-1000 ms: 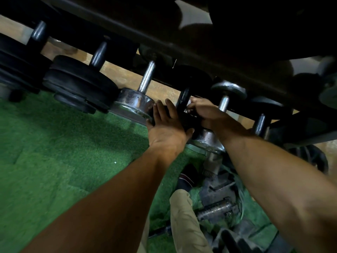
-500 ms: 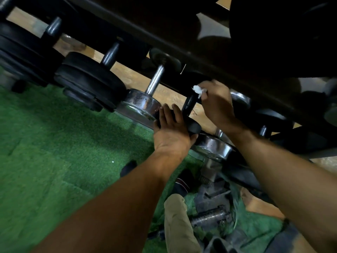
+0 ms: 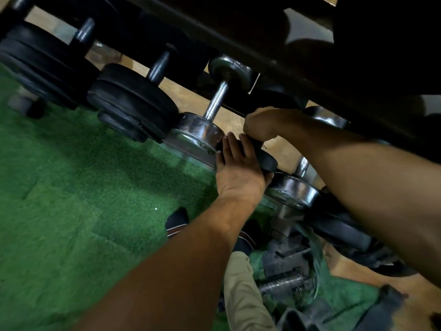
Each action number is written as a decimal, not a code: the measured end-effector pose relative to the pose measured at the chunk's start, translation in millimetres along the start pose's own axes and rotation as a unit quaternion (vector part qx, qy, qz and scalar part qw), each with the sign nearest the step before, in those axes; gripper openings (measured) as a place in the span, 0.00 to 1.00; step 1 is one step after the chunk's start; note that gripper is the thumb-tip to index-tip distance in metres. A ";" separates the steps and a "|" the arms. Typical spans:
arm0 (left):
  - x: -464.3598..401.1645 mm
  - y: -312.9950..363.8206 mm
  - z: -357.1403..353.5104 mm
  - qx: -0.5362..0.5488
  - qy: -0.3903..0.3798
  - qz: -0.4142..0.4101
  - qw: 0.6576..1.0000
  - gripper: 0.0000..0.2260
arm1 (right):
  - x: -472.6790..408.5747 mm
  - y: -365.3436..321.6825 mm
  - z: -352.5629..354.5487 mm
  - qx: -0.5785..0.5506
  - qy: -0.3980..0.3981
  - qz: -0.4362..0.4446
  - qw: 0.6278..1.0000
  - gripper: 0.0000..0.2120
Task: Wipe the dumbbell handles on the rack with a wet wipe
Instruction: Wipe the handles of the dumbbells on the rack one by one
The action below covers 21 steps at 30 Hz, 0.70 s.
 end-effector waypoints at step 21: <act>2.4 1.4 2.5 -0.015 0.001 -0.003 1.000 0.52 | 60.9 66.4 -69.3 -0.567 0.029 0.010 0.823 0.09</act>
Point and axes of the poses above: each hand's wrist, its own x-axis away from the middle knuckle, its own z-axis out of the back of the hand, y = z × x, the point moved 9 cm from there along -x, towards the middle knuckle, and after that the axes turned 2 degrees about -z, right-handed, at the moved point
